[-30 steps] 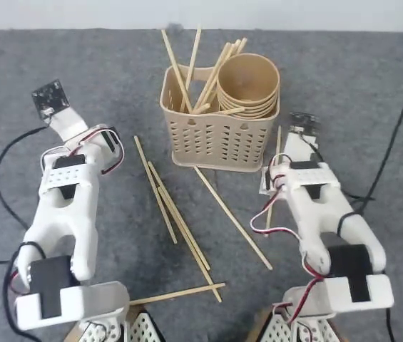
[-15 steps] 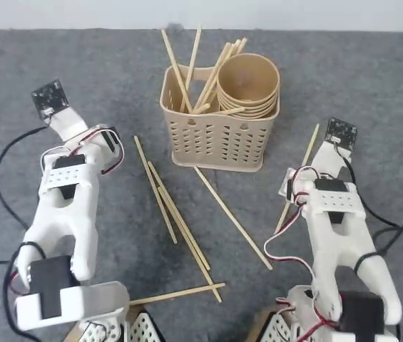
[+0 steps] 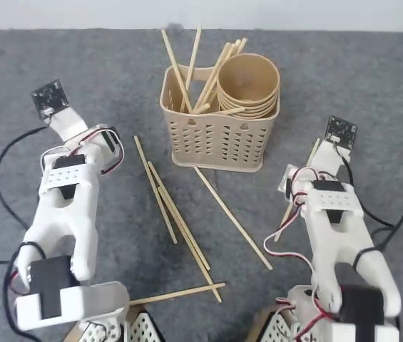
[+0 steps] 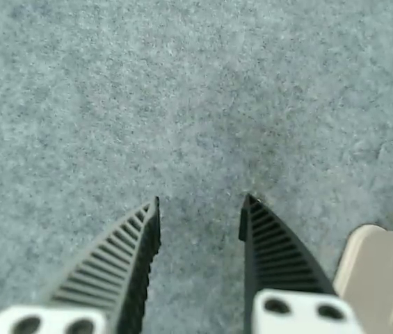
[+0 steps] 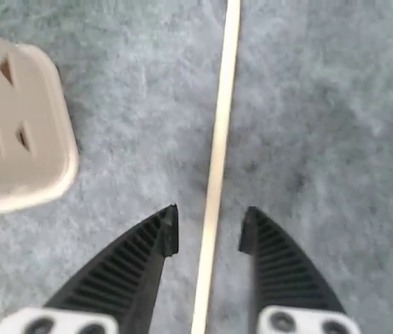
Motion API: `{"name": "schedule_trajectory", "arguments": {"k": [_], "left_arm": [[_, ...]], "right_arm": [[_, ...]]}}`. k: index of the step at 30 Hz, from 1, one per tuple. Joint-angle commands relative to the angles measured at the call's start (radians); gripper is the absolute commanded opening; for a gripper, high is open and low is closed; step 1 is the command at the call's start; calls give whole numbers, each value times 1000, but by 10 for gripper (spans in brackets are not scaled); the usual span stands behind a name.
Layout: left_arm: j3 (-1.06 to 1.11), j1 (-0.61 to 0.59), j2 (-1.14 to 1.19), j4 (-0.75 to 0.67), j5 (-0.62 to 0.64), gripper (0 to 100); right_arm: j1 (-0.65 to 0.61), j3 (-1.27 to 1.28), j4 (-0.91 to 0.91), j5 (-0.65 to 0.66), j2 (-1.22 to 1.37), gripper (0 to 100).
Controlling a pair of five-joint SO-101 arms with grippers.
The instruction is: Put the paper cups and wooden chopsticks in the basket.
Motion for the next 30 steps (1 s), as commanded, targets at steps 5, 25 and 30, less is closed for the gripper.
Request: {"name": "schedule_trajectory", "arguments": {"k": [5,25,30], "left_arm": [[-41,-8,-5,2,6,181],[-41,-9,-5,5,6,181],[-41,-9,-5,5,6,181]], "right_arm": [[-8,-8,-214,-11,88,56],[76,-84,-209,-55,168,56],[76,-173,-151,-55,257,56]]}}
